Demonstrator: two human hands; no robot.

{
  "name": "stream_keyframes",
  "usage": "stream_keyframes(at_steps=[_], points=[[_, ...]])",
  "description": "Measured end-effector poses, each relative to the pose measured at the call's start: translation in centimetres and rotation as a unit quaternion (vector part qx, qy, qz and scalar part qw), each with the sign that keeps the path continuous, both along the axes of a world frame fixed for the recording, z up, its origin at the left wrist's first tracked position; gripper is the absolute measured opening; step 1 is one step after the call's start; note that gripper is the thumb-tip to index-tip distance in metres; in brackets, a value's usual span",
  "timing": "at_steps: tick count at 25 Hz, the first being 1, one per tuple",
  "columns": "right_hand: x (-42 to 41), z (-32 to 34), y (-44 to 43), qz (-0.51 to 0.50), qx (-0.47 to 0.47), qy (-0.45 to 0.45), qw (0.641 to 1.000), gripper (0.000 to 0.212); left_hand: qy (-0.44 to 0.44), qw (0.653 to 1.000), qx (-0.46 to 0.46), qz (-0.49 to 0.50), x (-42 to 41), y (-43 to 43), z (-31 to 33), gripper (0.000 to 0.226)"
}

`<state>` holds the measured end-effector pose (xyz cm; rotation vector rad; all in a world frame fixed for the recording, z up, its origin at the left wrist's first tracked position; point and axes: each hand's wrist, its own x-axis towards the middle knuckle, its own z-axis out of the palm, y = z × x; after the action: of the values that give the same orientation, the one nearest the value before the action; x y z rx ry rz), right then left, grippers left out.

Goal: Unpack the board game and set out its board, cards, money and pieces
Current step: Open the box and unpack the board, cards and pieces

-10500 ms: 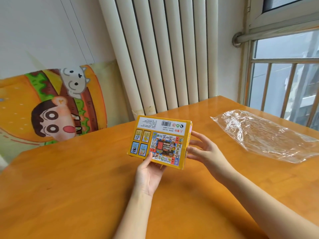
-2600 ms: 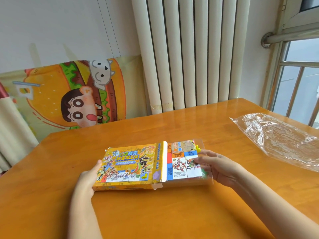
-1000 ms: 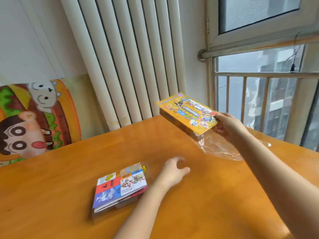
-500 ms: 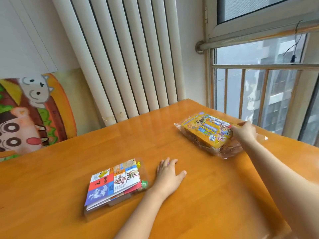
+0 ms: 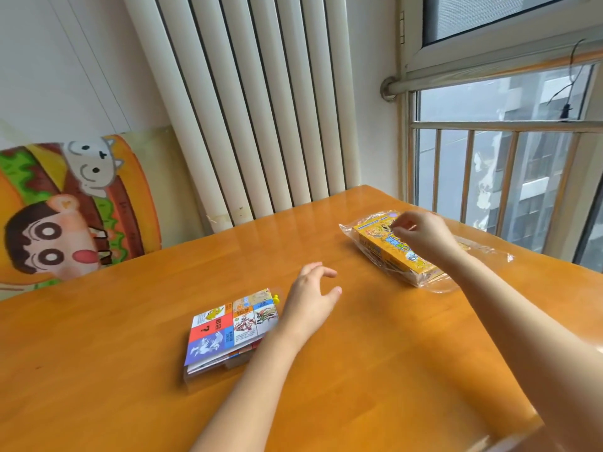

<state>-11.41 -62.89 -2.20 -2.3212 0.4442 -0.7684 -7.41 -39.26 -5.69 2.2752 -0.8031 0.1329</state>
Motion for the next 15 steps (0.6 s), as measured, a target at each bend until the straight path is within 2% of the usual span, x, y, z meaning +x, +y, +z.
stream_keyframes(at_steps=[3, 4, 6, 8, 11, 13, 15], points=[[0.2, 1.3, 3.9, 0.094, -0.015, 0.022, 0.995, 0.005, -0.019, 0.999, 0.018, 0.026, 1.0, 4.3, 1.6, 0.029], [0.3, 1.4, 5.3, 0.128, -0.017, 0.048, 0.990, 0.008, -0.011, 0.999, 0.031, 0.035, 1.3, 6.1, 1.8, 0.033], [0.5, 1.0, 8.3, 0.209, -0.017, 0.113, 0.971, 0.029, 0.015, 0.996, 0.059, 0.062, 1.8, 9.7, 1.7, 0.043], [1.1, -0.1, 11.4, 0.280, -0.046, 0.171, 0.944, 0.052, 0.044, 0.988, 0.104, 0.105, 2.2, 13.3, 1.0, 0.059], [2.3, -2.2, 15.1, 0.320, -0.161, 0.198, 0.912, 0.071, 0.131, 0.974, 0.131, 0.131, 2.1, 17.3, -0.4, 0.097], [3.2, -3.2, 16.7, 0.332, -0.182, 0.183, 0.907, 0.069, 0.167, 0.974, 0.090, 0.125, 1.9, 18.7, -1.3, 0.128], [3.9, -3.5, 17.7, 0.349, -0.165, 0.179, 0.905, 0.061, 0.161, 0.977, 0.063, 0.124, 1.9, 19.1, -2.4, 0.133]])
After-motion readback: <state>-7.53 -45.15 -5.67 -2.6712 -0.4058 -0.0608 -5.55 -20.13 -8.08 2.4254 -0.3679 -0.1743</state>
